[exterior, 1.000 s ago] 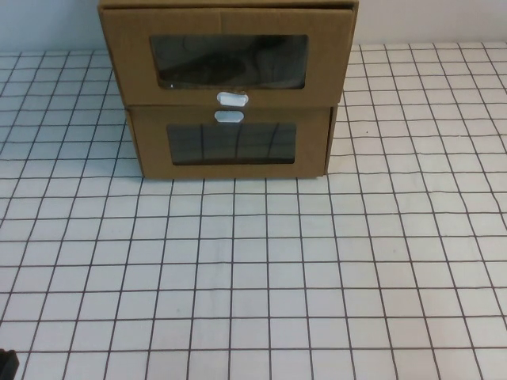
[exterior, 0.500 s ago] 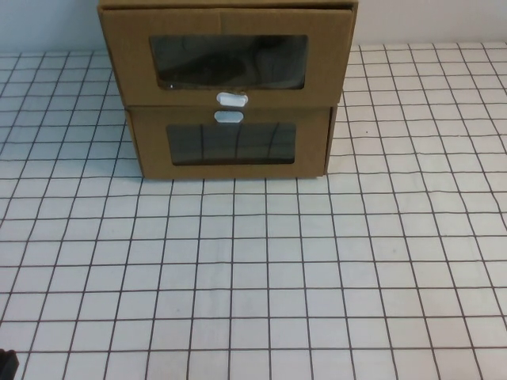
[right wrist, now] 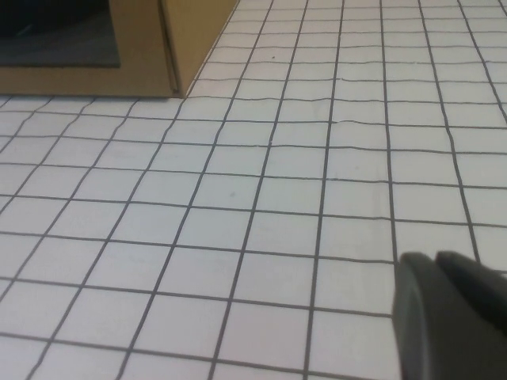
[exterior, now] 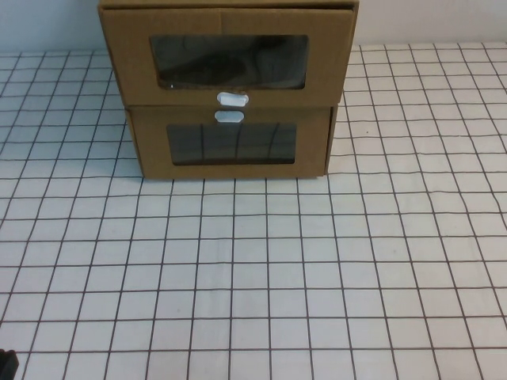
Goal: Close the shoe box
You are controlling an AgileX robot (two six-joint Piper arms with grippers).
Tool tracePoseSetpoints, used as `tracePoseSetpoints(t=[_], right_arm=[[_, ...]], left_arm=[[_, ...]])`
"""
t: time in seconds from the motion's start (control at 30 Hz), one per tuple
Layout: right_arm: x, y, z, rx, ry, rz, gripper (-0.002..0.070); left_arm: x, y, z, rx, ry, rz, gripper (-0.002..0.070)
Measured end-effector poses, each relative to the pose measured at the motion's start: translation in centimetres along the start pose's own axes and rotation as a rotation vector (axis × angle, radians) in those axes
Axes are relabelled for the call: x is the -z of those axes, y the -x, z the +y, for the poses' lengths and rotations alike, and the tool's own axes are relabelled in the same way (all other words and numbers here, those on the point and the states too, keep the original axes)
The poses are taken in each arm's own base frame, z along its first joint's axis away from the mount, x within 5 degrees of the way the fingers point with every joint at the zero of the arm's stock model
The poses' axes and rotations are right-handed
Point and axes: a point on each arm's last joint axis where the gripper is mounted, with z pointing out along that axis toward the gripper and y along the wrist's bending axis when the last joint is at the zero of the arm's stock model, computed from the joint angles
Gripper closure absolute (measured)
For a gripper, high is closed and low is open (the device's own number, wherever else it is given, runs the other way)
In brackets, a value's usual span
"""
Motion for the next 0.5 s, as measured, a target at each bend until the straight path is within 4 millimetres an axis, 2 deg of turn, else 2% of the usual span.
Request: tracePoseSetpoints(t=[0.5], right_arm=[[0.01, 0.02, 0.06, -0.016, 0.007, -0.003, 0.0689]], left_arm=[[0.00, 0.00, 0.00, 0.000, 0.000, 0.000, 0.0677]])
